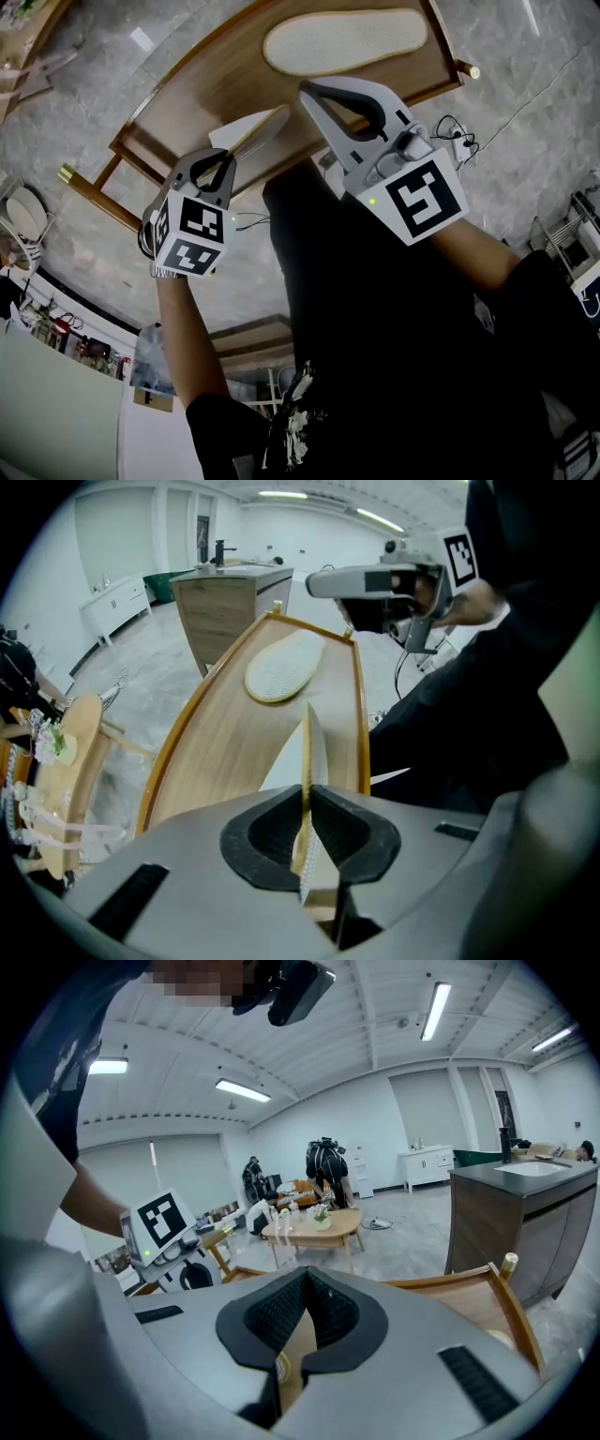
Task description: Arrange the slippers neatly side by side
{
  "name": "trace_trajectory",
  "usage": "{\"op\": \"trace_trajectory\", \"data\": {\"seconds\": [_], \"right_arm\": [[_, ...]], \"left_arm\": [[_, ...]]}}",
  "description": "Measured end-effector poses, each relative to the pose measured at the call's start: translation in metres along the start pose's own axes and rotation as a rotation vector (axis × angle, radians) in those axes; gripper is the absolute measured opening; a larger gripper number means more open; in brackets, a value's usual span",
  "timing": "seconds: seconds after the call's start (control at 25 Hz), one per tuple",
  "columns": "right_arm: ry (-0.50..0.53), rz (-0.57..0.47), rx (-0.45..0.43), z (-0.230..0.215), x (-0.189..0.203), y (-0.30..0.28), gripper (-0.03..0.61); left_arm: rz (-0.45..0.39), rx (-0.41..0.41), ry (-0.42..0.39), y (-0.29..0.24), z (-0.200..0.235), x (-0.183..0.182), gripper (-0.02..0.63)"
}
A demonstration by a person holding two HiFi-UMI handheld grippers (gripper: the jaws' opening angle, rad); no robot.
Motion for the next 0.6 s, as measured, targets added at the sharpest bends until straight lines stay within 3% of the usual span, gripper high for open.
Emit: {"op": "trace_trajectory", "data": {"seconds": [0.24, 0.6], "right_arm": [[0.041, -0.014, -0.041, 0.006, -0.009, 0.001, -0.002], [0.082, -0.012, -0.121, 0.020, -0.013, -0.004, -0.002]], "left_arm": [[-0.034, -0.075, 0.125, 0.012, 0.003, 0.009, 0.026], [-0.119, -0.220, 0.397, 0.025, 0.015, 0.018, 0.025]]}}
Point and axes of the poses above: the fingertips, and each gripper's own axes: y backward along the fingers, z to its left, x out of its underside, the point moved 1 cm from there along y, backward along the fingers, and after that the axes turned 6 degrees about -x, right-handed, at the moved point
